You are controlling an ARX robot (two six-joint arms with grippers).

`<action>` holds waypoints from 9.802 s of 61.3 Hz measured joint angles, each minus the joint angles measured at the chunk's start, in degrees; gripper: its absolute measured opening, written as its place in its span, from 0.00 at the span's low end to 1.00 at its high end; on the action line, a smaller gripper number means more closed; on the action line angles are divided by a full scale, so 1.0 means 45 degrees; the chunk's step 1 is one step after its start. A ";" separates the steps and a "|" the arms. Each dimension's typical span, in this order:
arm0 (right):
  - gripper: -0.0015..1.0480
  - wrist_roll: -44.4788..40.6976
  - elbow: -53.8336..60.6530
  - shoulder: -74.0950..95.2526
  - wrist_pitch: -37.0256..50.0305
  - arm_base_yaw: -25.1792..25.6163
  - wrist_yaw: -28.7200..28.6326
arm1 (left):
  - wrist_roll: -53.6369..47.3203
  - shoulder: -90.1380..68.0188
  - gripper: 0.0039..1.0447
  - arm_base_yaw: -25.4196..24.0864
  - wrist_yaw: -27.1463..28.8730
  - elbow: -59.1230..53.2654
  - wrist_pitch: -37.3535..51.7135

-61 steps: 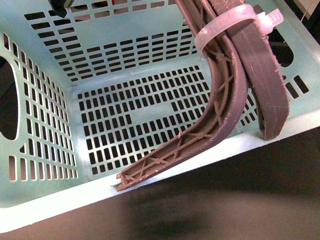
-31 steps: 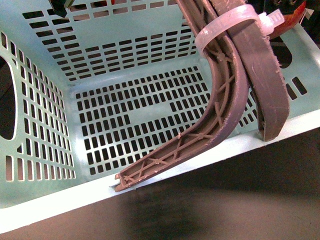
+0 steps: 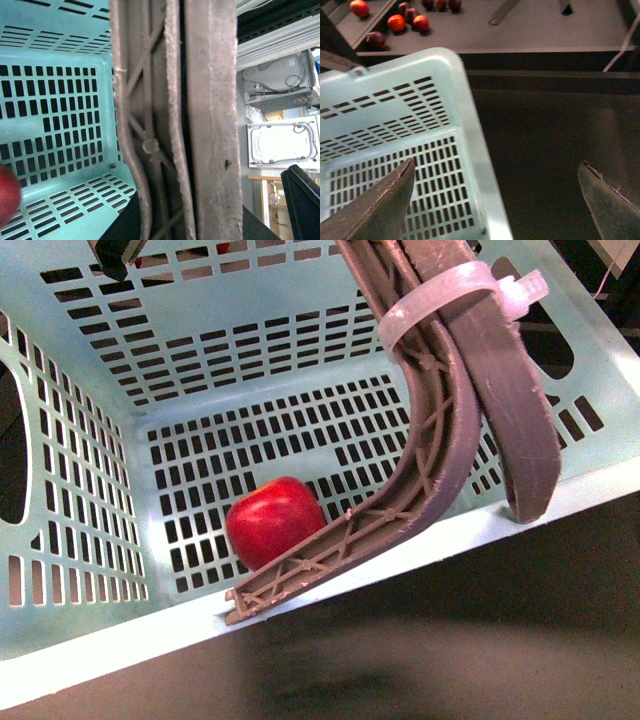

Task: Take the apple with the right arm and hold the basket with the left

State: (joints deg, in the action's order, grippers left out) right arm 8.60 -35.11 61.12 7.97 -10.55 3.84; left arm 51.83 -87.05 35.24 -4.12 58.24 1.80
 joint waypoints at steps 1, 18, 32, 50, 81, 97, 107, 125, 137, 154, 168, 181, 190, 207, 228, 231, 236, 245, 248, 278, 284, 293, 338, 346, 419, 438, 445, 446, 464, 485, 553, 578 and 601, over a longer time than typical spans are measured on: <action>0.92 -0.0015 0.0044 -0.0092 -0.0019 0.0087 0.0019 | 0.0005 0.0000 0.15 0.0000 -0.0039 0.0000 0.0000; 0.84 -0.0738 0.0928 -0.0491 0.1928 0.0432 0.0738 | 0.0039 0.0000 0.15 0.0039 -0.0112 0.0000 0.0000; 0.49 -0.1622 0.3619 -0.1734 0.5901 0.0850 0.0563 | 0.0019 0.0000 0.15 0.0024 -0.0015 0.0000 0.0000; 0.04 -0.1831 0.5445 -0.3439 0.5921 0.1860 -0.0699 | 0.0034 0.0000 0.15 0.0024 -0.0068 0.0000 0.0005; 0.02 -0.1865 0.7023 -0.6538 0.4376 0.2302 -0.0816 | 0.0019 0.0000 0.15 0.0024 -0.0068 0.0000 0.0005; 0.02 -0.1865 0.7582 -0.7941 0.3808 0.2302 -0.0811 | 0.0010 0.0000 0.15 0.0024 -0.0039 0.0000 0.0005; 0.02 -0.1870 0.7582 -0.8922 0.2914 0.2302 -0.0845 | 0.0019 0.0000 0.15 0.0024 -0.0053 0.0000 0.0005; 0.02 -0.1870 0.7582 -1.0282 0.1535 0.2302 -0.0845 | 0.0015 0.0000 0.15 0.0024 -0.0063 0.0000 0.0005; 0.02 -0.1875 0.7582 -1.0933 0.0894 0.2302 -0.0845 | 0.0015 0.0000 0.15 0.0024 -0.0063 0.0000 0.0005; 0.02 -0.1875 0.7582 -1.3236 -0.1632 0.2302 -0.0835 | 0.0010 0.0000 0.15 0.0024 -0.0068 0.0000 0.0005; 0.02 -0.1875 0.7582 -1.3498 -0.1739 0.2302 -0.0826 | 0.0024 0.0000 0.15 0.0024 -0.0068 0.0000 0.0005; 0.29 -0.1880 0.7582 -1.3508 -0.1744 0.2302 -0.0826 | 0.0024 0.0000 0.15 0.0024 -0.0068 0.0000 0.0005; 0.52 -0.1880 0.7582 -1.3508 -0.1744 0.2302 -0.0826 | 0.0019 0.0000 0.15 0.0024 -0.0068 0.0000 0.0005; 0.93 -0.1875 0.7582 -1.3508 -0.1744 0.2302 -0.0826 | 0.0015 0.0000 0.15 0.0024 -0.0068 0.0000 0.0005; 0.92 -0.1880 0.7582 -1.3512 -0.1749 0.2302 -0.0835 | 0.1637 0.0000 0.15 0.0340 0.3288 -0.0899 0.3021; 0.92 -0.1875 0.7582 -1.3517 -0.1753 0.2302 -0.0850 | 0.2560 0.0000 0.15 0.0325 0.4648 -0.1103 0.3891; 0.92 -0.1875 0.7582 -1.3522 -0.1753 0.2302 -0.0826 | 0.3541 0.0068 0.15 0.0087 0.6169 -0.1263 0.4566; 0.92 -0.1875 0.7582 -1.3522 -0.1758 0.2302 -0.0821 | 0.4512 0.0175 0.15 -0.0816 0.5979 -0.1593 0.4843; 0.92 -0.1875 0.7577 -1.3522 -0.1758 0.2302 -0.0821 | 0.4760 0.0170 0.15 -0.1107 0.5799 -0.1661 0.4857; 0.92 -0.1875 0.7582 -1.3522 -0.1758 0.2302 -0.0821 | 0.6475 -0.2302 0.15 -0.5372 0.4847 -0.0544 0.5236; 0.92 -0.1875 0.7577 -1.3522 -0.1758 0.2302 -0.0821 | 0.6795 -0.2837 0.15 -0.5804 0.4896 0.0044 0.4979; 0.92 -0.1880 0.7582 -1.3522 -0.1758 0.2302 -0.0826 | 0.7320 -0.3619 0.15 -0.6018 0.4891 0.0962 0.3657; 0.92 -0.1880 0.7582 -1.3522 -0.1758 0.2302 -0.0826 | 0.7645 -0.4255 0.14 -0.7072 0.5625 0.0607 0.0729; 0.92 -0.1875 0.7582 -1.3522 -0.1758 0.2302 -0.0821 | 0.7543 -0.4279 0.14 -0.7135 0.5625 0.0607 0.0491; 0.92 -0.1875 0.7577 -1.3522 -0.1758 0.2302 -0.0821 | 0.7611 -0.0078 0.94 -0.6334 0.6275 -0.0937 -0.1836; 0.92 -0.1875 0.7577 -1.3522 -0.1763 0.2302 -0.0811 | -0.2001 0.1273 0.67 -0.6640 0.2108 -0.5149 0.7572; 0.92 -0.1880 0.7577 -1.3522 -0.1763 0.2302 -0.0840 | -0.7893 0.2424 0.46 -0.6839 0.1851 -0.7009 1.0516; 0.92 -0.1875 0.7577 -1.3522 -0.1763 0.2302 -0.0835 | -0.8505 0.2633 0.43 -0.6883 0.1821 -0.7208 1.0642; 0.92 -0.1875 0.7582 -1.3522 -0.1763 0.2302 -0.0826 | -1.1162 0.4906 0.03 -0.7791 0.0976 -0.9836 1.0841; 0.92 -0.1875 0.7582 -1.3522 -0.1763 0.2302 -0.0831 | -1.1332 0.7888 0.03 -0.7801 0.0913 -1.1579 0.9573; 0.92 -0.1875 0.7577 -1.3522 -0.1763 0.2302 -0.0831 | -1.1375 1.6024 0.03 -0.7801 0.0913 -1.2755 0.2929; 0.92 -0.1875 0.7577 -1.3522 -0.1763 0.2302 -0.0826 | -1.1375 1.9020 0.03 -0.7801 0.0913 -1.2755 -0.0282; 0.92 -0.1875 0.7582 -1.3522 -0.1763 0.2302 -0.0831 | -1.1380 1.9263 0.03 -0.7801 0.0913 -1.2755 -0.0384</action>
State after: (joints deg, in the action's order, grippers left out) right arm 0.16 -0.99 0.27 0.03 -0.19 0.10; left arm 0.62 -0.36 0.14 -0.01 0.84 0.08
